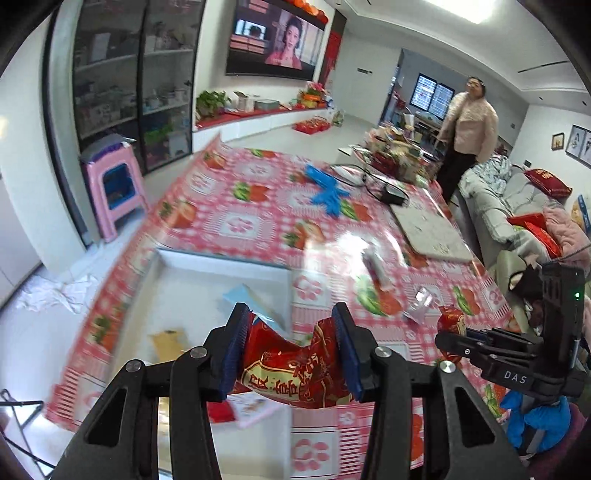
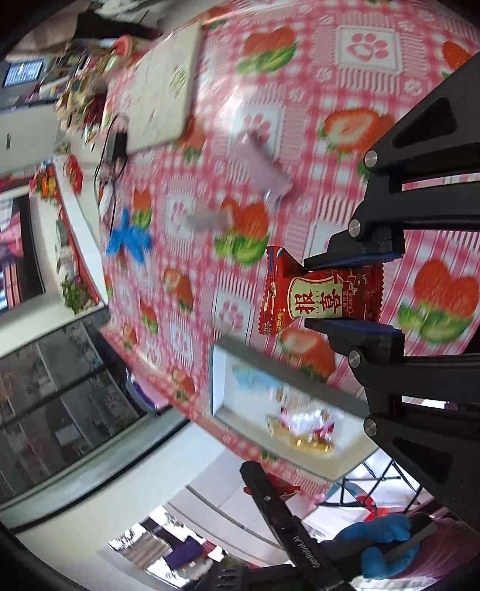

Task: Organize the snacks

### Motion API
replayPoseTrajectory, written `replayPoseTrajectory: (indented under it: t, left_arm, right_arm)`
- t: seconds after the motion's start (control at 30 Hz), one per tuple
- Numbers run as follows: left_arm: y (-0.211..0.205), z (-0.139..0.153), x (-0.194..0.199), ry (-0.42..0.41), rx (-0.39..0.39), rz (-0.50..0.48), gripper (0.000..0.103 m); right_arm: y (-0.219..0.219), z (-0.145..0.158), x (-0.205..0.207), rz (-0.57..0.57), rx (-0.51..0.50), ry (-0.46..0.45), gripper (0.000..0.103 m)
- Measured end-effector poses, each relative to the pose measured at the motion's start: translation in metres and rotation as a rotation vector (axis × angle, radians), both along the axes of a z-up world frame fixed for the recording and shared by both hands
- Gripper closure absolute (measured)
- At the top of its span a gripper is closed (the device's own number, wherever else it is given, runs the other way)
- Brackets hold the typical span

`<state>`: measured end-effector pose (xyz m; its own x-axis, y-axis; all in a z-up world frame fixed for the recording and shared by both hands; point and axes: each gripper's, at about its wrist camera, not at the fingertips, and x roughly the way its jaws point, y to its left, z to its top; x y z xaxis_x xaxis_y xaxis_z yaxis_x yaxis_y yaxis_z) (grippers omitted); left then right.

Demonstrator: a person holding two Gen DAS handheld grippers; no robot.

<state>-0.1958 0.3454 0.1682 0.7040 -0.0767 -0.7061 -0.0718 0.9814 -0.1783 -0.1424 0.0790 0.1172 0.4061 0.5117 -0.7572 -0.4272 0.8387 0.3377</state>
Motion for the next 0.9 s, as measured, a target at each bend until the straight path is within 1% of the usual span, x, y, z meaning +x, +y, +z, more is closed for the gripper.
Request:
replayPoseTrajectory:
  t: [0.13, 0.17, 0.2, 0.23, 0.3, 0.37, 0.5, 0.6, 0.67, 0.73, 0.8, 0.83, 0.87, 0.9]
  left_arm:
    - [0.039, 0.013, -0.005, -0.012, 0.052, 0.054, 0.052]
    - [0.046, 0.013, -0.005, -0.010, 0.062, 0.066, 0.052]
    - [0.056, 0.009, -0.004, -0.001, 0.069, 0.083, 0.052]
    - [0.062, 0.003, -0.003, 0.010, 0.063, 0.090, 0.052]
    - [0.074, -0.015, 0.001, 0.044, 0.038, 0.102, 0.052]
    - [0.083, -0.041, 0.007, 0.096, 0.015, 0.117, 0.052]
    - [0.092, -0.087, 0.015, 0.186, -0.042, 0.126, 0.052]
    - [0.090, -0.109, 0.019, 0.222, -0.055, 0.122, 0.052]
    - [0.088, -0.117, 0.021, 0.236, -0.052, 0.120, 0.052]
    - [0.085, -0.123, 0.022, 0.249, -0.039, 0.125, 0.047]
    - [0.083, -0.126, 0.023, 0.257, -0.033, 0.132, 0.034]
    - [0.081, -0.126, 0.023, 0.256, -0.037, 0.127, 0.030]
    - [0.080, -0.125, 0.023, 0.253, -0.041, 0.125, 0.024]
    - [0.078, -0.122, 0.023, 0.246, -0.041, 0.123, 0.024]
  right_arm:
    - [0.058, 0.013, 0.010, 0.101, 0.015, -0.004, 0.077]
    - [0.067, 0.015, 0.012, 0.116, 0.018, -0.001, 0.077]
    - [0.086, 0.015, 0.015, 0.142, 0.025, 0.007, 0.077]
    - [0.098, 0.016, 0.017, 0.157, 0.030, 0.013, 0.077]
    - [0.128, 0.013, 0.023, 0.195, 0.034, 0.030, 0.077]
    - [0.149, 0.008, 0.027, 0.218, 0.035, 0.049, 0.077]
    - [0.193, -0.015, 0.039, 0.251, 0.023, 0.120, 0.077]
    - [0.212, -0.028, 0.044, 0.266, 0.001, 0.143, 0.078]
    - [0.222, -0.035, 0.048, 0.268, -0.004, 0.163, 0.078]
    - [0.225, -0.042, 0.053, 0.267, -0.009, 0.178, 0.077]
    - [0.225, -0.047, 0.056, 0.261, -0.020, 0.188, 0.076]
    - [0.222, -0.051, 0.059, 0.255, -0.030, 0.197, 0.068]
    - [0.219, -0.053, 0.061, 0.243, -0.038, 0.199, 0.053]
    - [0.212, -0.053, 0.064, 0.223, -0.050, 0.196, 0.013]
